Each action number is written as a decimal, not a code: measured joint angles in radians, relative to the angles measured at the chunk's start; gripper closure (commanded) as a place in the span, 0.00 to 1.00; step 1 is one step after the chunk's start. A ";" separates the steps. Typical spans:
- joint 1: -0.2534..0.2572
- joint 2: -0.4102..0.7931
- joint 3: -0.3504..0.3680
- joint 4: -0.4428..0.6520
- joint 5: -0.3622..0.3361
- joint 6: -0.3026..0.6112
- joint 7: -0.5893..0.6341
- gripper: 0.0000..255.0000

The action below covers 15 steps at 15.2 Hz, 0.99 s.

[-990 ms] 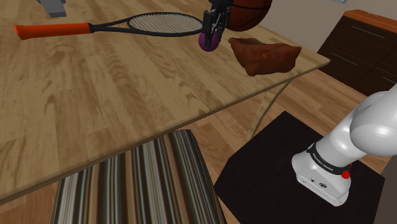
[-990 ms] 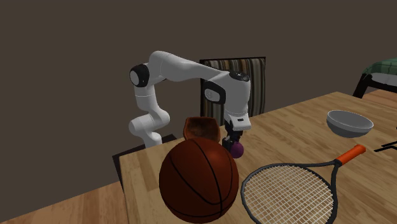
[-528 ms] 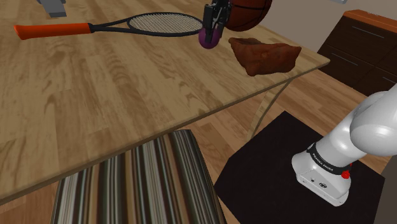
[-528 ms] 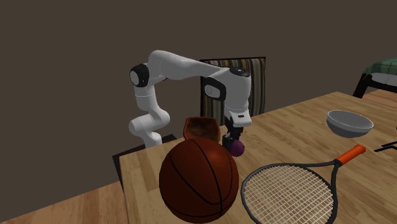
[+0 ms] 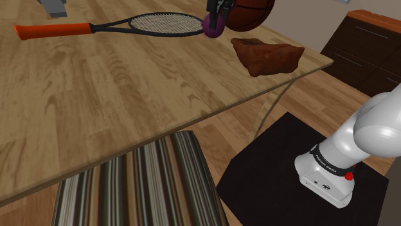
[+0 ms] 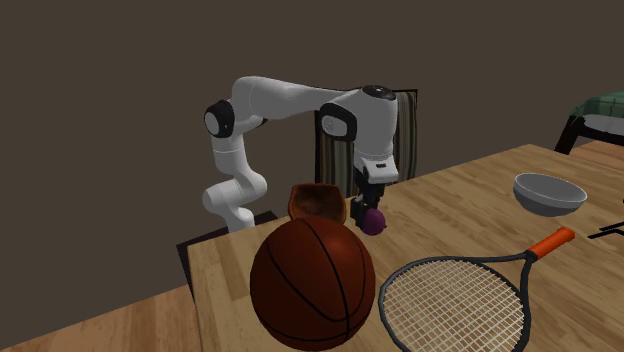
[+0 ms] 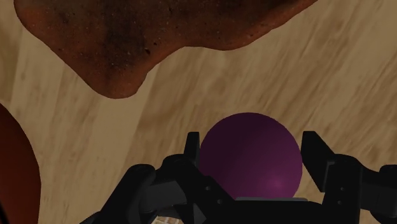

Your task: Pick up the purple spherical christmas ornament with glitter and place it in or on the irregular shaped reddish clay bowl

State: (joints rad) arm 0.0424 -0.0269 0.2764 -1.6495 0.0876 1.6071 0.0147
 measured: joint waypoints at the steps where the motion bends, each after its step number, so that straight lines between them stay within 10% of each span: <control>1: 0.000 0.001 0.000 0.017 0.000 -0.015 0.002 1.00; 15: 0.008 0.076 0.008 0.299 -0.020 -0.224 0.032 1.00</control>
State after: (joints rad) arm 0.0506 0.0495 0.2840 -1.3504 0.0679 1.3833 0.0464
